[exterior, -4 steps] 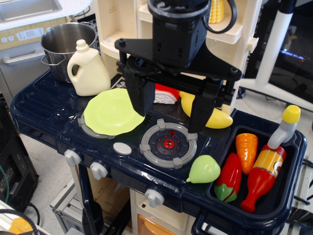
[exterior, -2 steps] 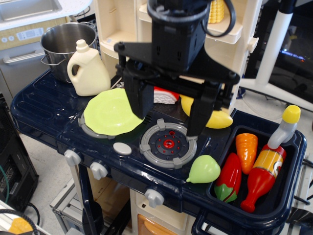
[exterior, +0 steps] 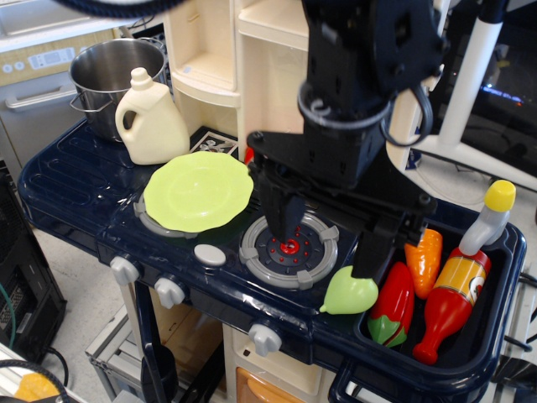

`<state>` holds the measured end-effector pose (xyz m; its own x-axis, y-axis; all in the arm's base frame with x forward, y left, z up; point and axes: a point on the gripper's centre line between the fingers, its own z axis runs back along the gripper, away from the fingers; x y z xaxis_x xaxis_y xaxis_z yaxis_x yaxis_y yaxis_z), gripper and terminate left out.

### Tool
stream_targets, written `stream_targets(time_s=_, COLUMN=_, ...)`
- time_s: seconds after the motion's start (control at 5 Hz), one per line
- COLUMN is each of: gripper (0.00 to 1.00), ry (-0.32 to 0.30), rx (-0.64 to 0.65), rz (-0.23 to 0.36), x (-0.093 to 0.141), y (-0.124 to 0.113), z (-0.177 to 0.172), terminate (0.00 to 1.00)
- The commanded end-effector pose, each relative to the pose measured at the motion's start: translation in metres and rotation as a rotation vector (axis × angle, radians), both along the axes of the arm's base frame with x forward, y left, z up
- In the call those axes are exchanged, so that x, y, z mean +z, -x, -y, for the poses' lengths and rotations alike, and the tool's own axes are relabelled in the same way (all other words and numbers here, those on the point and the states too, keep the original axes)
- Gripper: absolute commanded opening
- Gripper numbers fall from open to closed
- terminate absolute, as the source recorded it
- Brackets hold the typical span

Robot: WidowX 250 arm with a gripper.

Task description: Put pear on plate

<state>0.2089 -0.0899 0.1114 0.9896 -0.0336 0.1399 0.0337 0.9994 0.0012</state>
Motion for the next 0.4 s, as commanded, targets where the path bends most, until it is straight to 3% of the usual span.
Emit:
stream_targets(time_s=0.0, gripper=1.00, ry=0.011, rx=-0.169, rz=0.075, x=-0.026, y=-0.024, z=0.005, terminate=0.00)
stream_targets(time_s=0.2, gripper=1.00, ry=-0.004, rx=-0.218, rz=0.081, x=-0.044, y=-0.036, z=0.002, terminate=0.00)
